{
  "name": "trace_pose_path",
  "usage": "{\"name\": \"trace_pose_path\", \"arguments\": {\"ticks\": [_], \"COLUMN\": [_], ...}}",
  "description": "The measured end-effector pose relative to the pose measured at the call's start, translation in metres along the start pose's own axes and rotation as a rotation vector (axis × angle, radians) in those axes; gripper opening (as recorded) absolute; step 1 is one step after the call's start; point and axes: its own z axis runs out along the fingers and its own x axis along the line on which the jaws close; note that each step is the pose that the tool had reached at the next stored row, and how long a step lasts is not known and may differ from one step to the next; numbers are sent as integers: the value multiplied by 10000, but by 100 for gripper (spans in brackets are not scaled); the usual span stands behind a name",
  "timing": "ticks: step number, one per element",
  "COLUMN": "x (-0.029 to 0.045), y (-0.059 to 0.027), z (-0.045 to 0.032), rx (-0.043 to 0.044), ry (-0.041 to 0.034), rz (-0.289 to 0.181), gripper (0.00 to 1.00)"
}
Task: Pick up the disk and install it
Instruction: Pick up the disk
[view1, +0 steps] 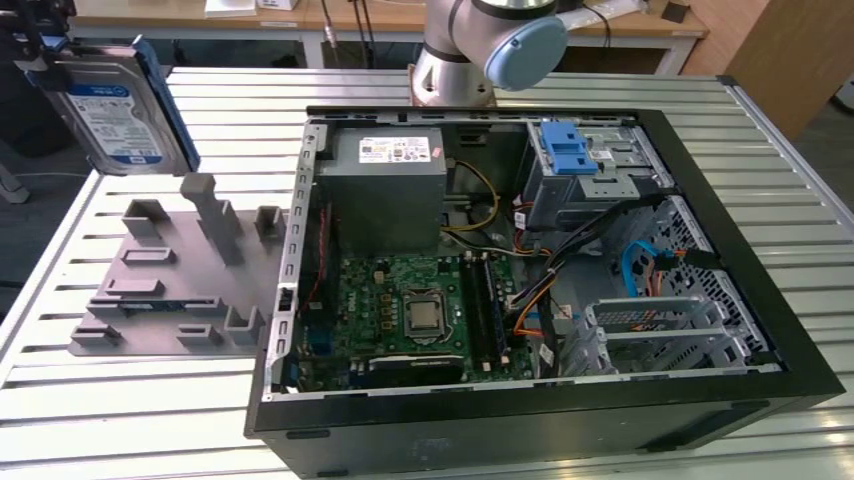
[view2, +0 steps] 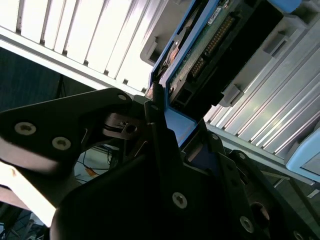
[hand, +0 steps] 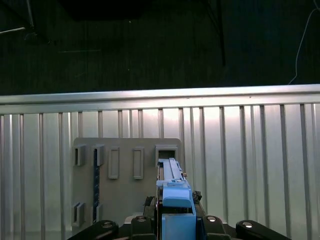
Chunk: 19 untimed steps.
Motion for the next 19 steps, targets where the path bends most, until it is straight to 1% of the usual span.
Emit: {"name": "trace_pose_path", "arguments": {"ticks": [19], "x": [4], "y": [10], "z": [-423], "rx": [0], "ry": [-3], "rz": [0], "gripper": [36]}}
